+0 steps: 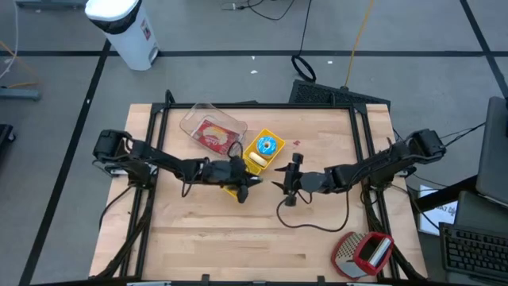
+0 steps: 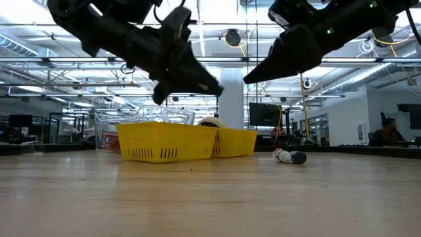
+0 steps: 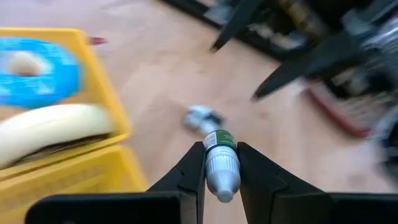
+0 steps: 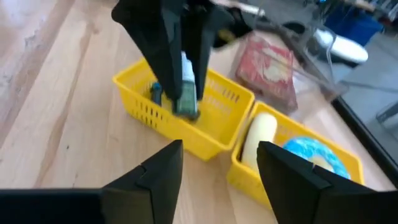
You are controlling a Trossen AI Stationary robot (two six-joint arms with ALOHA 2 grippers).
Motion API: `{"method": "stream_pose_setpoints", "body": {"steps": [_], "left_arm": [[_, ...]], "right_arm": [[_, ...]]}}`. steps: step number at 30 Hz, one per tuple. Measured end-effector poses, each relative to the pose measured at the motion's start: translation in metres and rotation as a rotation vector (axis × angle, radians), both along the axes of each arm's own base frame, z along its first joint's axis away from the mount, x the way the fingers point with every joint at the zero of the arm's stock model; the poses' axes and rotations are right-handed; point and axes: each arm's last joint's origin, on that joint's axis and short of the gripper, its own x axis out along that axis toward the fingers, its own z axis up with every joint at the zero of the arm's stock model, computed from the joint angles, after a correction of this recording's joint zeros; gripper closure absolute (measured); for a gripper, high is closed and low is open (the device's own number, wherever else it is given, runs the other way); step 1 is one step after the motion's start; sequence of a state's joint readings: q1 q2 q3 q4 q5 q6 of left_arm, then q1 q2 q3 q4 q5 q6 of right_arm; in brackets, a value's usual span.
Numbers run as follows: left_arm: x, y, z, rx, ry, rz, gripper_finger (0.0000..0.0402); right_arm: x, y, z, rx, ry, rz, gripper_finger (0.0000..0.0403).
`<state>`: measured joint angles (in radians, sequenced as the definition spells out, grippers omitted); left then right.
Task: Pick & Place Food Item
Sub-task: Put the top green food coloring bottle into the bottom yellow bin, then put the purple food coloring bottle into the bottom yellow bin
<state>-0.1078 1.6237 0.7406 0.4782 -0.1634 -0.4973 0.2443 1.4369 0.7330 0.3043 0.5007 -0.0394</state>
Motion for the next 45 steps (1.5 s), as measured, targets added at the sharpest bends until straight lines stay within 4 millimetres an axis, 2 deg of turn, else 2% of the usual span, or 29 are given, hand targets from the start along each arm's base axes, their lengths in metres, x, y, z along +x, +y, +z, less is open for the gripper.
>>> {"method": "stream_pose_setpoints", "body": {"steps": [8, 12, 18, 21, 28, 33, 39, 45], "left_arm": [[-0.023, -0.029, -0.017, 0.220, 0.103, 0.205, 0.0338], [-0.034, -0.033, -0.028, 0.277, 0.132, 0.261, 0.0338], [-0.045, -0.029, -0.041, 0.252, 0.165, 0.280, 0.0336], [-0.048, -0.027, -0.045, 0.239, 0.172, 0.293, 0.0307], [-0.049, -0.021, -0.048, 0.217, 0.187, 0.325, 0.0198], [-0.049, -0.017, -0.047, 0.212, 0.186, 0.340, 0.0144], [-0.048, -0.014, -0.047, 0.200, 0.184, 0.357, 0.0113], [-0.048, -0.014, -0.048, 0.185, 0.181, 0.357, 0.0110]], "right_arm": [[-0.010, -0.002, 0.005, 0.044, 0.040, -0.029, 0.0219], [-0.013, -0.003, 0.001, 0.060, 0.083, -0.043, 0.0226], [-0.022, -0.003, -0.013, 0.181, 0.223, -0.065, 0.0222], [-0.029, -0.004, -0.024, 0.235, 0.273, -0.053, 0.0212], [-0.047, -0.007, -0.050, 0.379, 0.318, -0.120, 0.0165], [-0.051, -0.006, -0.059, 0.419, 0.243, -0.137, 0.0136], [-0.049, -0.007, -0.075, 0.401, 0.239, -0.169, 0.0133], [-0.050, -0.007, -0.084, 0.375, 0.294, -0.177, 0.0147]]}}
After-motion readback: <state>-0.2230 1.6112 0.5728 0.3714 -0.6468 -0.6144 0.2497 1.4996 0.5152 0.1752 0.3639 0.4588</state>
